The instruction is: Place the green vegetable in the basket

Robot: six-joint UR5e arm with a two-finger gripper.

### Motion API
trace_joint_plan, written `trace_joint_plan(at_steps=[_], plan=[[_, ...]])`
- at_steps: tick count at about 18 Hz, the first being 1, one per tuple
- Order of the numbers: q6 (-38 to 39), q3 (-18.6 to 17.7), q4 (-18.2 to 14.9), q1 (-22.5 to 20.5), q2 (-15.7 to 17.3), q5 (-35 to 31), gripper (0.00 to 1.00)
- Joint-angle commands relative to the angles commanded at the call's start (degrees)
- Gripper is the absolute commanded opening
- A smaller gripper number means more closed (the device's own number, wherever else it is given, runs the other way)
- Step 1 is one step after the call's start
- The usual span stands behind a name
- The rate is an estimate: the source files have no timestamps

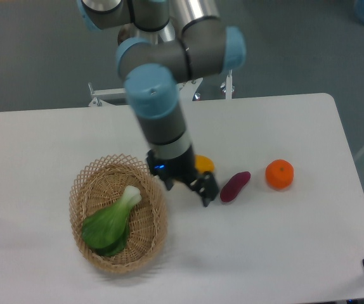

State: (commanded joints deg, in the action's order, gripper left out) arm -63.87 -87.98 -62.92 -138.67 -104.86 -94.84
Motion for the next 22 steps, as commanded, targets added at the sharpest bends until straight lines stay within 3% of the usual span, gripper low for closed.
trace_joint_plan(at_steps=[3,8,12,22], plan=[[-7.9,0.6,-0.8,-4.8,1.2,2.2,1.0],[-22.5,0.9,-5.6,-11.6,2.6,3.9,1.0],[-28.1,1.1,-6.6,-16.3,3.3,7.6,1.0],[-30.9,1.1,-6.6,-17.9,3.3,7.7,1.0]])
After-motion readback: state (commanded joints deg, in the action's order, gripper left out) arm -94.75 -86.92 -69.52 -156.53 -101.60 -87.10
